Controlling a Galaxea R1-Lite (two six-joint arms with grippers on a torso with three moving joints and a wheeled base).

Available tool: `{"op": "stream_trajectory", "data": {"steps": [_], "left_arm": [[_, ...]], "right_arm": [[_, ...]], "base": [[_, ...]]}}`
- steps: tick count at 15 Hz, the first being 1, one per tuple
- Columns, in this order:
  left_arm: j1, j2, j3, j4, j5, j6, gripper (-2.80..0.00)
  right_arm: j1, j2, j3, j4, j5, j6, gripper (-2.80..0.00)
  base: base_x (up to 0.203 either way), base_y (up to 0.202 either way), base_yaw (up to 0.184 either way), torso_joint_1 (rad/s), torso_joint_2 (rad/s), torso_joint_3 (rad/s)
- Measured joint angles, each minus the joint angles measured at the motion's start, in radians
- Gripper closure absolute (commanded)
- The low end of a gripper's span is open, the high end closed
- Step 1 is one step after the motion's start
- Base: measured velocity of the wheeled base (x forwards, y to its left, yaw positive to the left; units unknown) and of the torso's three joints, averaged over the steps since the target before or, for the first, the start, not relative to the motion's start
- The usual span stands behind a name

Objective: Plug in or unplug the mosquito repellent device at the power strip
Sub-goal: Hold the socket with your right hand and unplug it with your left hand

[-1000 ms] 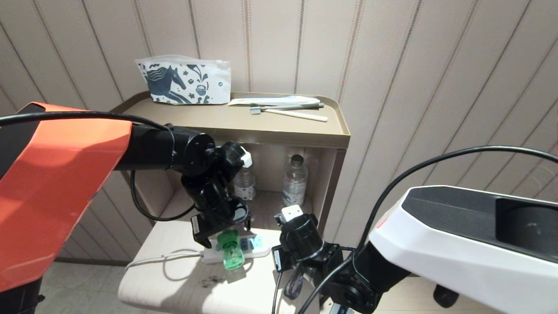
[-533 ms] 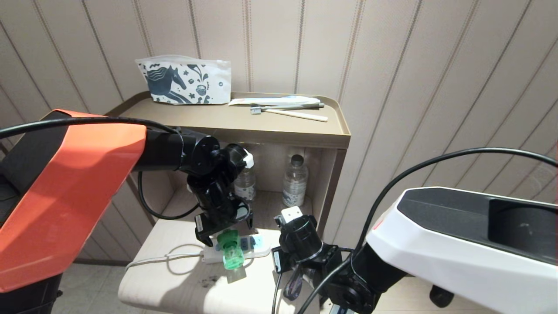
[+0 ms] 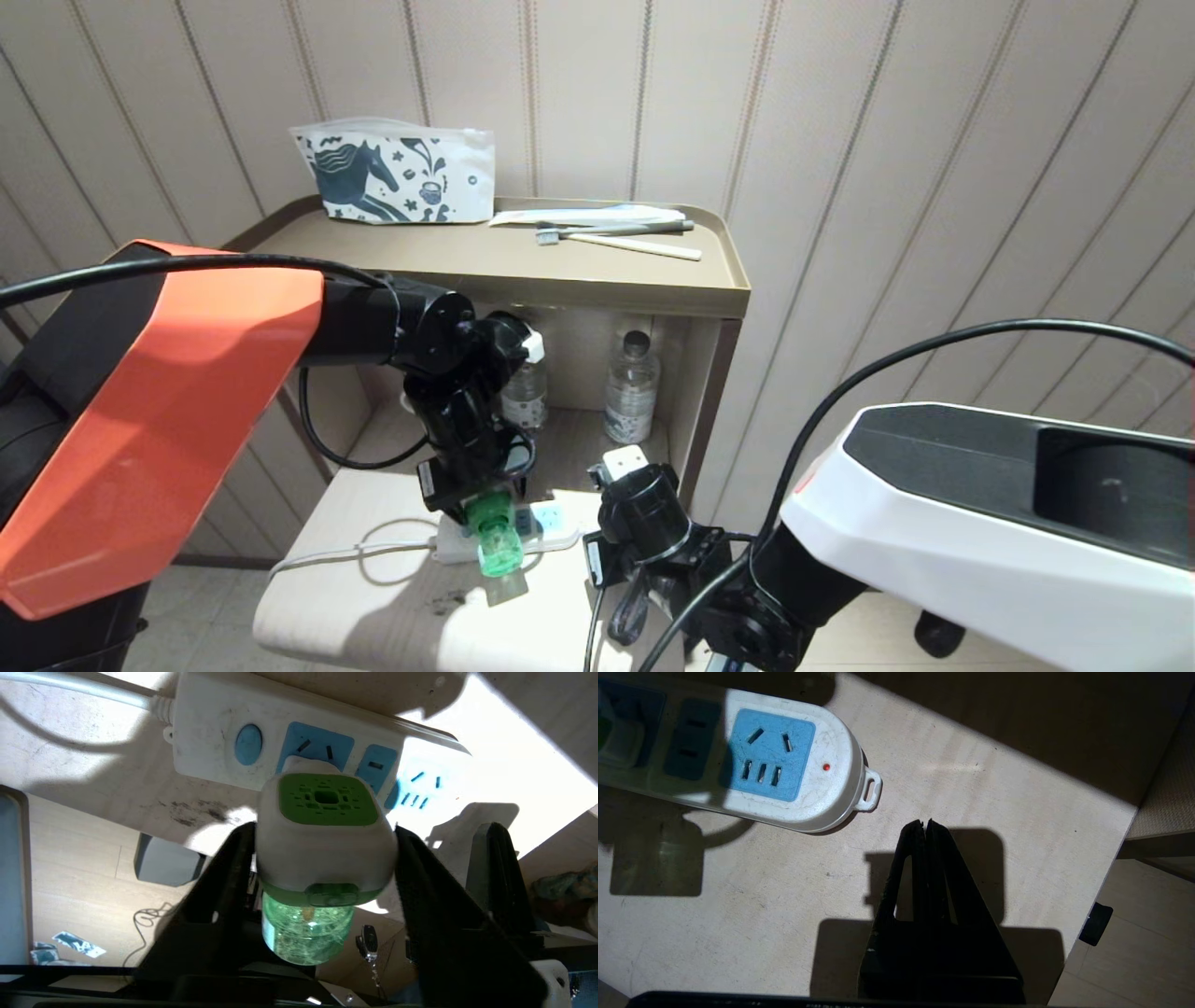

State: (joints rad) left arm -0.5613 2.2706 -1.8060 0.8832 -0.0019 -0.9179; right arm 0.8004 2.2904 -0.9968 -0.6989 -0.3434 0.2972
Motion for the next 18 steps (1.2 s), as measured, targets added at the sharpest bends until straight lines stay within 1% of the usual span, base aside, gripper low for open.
{"op": "stream_trajectory", "data": {"steps": [7,10,14,18], "left_arm": [[0.006,0.008,0.007,0.001,-0.004,0.003,0.0],[0.025,0.003,0.011,0.015,-0.01,0.006,0.0],[0.028,0.008,-0.002,0.021,-0.007,0.008,0.0],[0.028,0.01,-0.005,0.021,-0.007,0.009,0.0]], "right_arm": [[-0.001,0.015,-0.009,-0.038,-0.001,-0.003,0.0],[0.003,0.023,-0.047,-0.035,0.0,-0.003,0.0],[0.005,0.051,-0.108,-0.025,-0.001,-0.002,0.0],[0.019,0.064,-0.12,-0.033,0.0,0.003,0.0]], "base": [[0.0,0.0,0.0,0.0,0.0,0.0],[0.0,0.0,0.0,0.0,0.0,0.0],[0.0,0.0,0.0,0.0,0.0,0.0],[0.0,0.0,0.0,0.0,0.0,0.0]]}}
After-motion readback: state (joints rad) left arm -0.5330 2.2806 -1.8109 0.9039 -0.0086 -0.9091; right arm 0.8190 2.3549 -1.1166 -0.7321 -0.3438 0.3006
